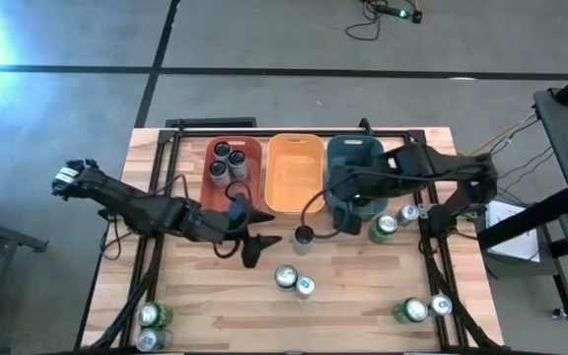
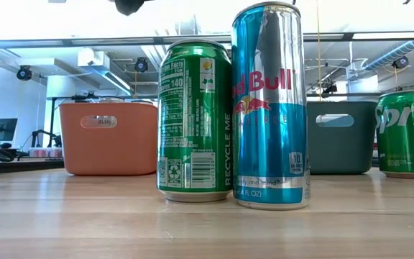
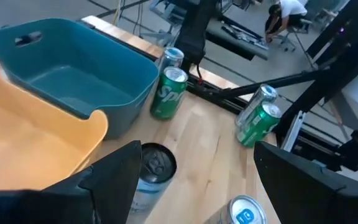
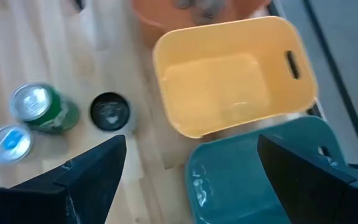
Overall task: Sort soda cans
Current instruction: Put the white-blue soda can into the orange bin
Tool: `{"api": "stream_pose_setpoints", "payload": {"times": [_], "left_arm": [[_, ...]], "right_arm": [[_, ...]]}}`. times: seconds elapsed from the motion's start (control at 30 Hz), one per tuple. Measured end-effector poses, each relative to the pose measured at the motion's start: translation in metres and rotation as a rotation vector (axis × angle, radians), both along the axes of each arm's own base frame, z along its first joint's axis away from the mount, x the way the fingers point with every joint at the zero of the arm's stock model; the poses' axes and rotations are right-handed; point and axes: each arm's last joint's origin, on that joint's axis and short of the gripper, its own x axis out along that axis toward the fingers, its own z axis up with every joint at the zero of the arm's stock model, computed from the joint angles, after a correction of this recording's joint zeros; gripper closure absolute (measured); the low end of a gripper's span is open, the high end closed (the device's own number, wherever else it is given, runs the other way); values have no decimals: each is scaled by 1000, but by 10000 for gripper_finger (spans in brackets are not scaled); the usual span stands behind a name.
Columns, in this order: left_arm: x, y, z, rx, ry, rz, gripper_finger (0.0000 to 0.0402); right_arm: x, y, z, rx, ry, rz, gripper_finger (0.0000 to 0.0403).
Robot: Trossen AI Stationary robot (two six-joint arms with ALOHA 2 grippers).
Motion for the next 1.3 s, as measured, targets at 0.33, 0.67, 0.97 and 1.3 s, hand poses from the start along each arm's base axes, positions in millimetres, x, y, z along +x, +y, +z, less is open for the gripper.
{"api": "stream_pose_setpoints", "payload": {"times": [0.33,0.67,0.97,1.3], "left_arm": [[39,10,43,148,47,7,106],[86,4,48,189,265,-11,104],[129,20,45,72,467,21,98],[148,0,14,185,697,-41,98]], "right_arm": [[-17,8,-8,8,-42,-95,44],[-49,28,-20,-13,-42,-101,44],[-96,28,-45,17,-62,-202,44],[-115,36,-76,30,-7,-214,44]]}}
